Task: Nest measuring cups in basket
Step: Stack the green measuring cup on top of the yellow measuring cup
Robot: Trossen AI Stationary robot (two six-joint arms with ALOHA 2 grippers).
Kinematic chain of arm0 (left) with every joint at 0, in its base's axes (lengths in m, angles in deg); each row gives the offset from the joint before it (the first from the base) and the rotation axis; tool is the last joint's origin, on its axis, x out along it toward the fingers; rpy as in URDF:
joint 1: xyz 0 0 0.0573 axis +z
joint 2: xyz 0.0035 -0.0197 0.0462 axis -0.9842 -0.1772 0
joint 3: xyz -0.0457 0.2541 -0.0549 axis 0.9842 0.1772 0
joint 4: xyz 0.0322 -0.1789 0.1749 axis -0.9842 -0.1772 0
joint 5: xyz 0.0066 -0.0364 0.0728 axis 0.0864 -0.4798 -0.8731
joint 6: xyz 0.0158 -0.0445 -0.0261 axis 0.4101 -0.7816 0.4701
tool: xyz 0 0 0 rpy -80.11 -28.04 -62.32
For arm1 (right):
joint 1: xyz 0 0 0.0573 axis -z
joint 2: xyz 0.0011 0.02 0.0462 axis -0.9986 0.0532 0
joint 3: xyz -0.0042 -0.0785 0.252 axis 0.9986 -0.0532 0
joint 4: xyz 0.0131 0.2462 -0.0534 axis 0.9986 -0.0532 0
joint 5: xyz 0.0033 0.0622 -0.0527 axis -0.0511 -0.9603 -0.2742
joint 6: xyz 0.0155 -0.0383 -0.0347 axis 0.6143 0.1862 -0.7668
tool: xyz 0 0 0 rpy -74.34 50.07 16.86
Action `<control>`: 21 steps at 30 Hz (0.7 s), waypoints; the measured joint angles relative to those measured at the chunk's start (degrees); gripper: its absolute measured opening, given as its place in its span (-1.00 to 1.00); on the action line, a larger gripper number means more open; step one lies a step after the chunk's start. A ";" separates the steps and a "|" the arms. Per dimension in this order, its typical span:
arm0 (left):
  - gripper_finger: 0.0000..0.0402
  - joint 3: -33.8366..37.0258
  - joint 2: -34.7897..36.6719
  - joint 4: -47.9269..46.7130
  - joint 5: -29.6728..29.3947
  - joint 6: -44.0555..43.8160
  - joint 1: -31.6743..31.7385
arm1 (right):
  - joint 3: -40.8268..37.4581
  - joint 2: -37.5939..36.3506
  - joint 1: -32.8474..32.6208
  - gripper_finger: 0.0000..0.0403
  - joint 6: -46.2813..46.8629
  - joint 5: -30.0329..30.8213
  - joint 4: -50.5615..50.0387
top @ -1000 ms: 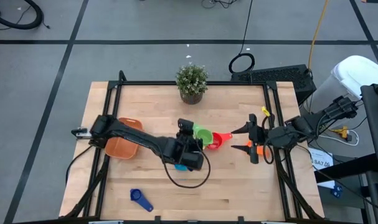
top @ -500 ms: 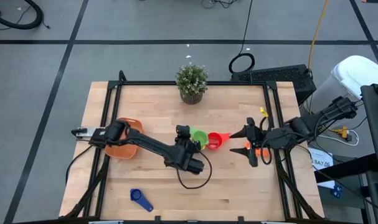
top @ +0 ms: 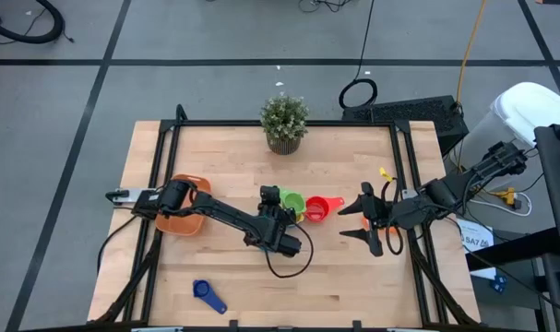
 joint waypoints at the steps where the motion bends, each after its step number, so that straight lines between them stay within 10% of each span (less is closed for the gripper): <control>1: -0.96 0.85 -0.02 0.41 0.43 0.46 0.23 | 0.00 -0.02 0.00 0.24 -0.21 0.02 0.02; 21: -0.92 7.67 -0.09 8.29 5.95 1.06 1.36 | 0.00 -0.02 0.08 0.24 -3.00 0.38 0.02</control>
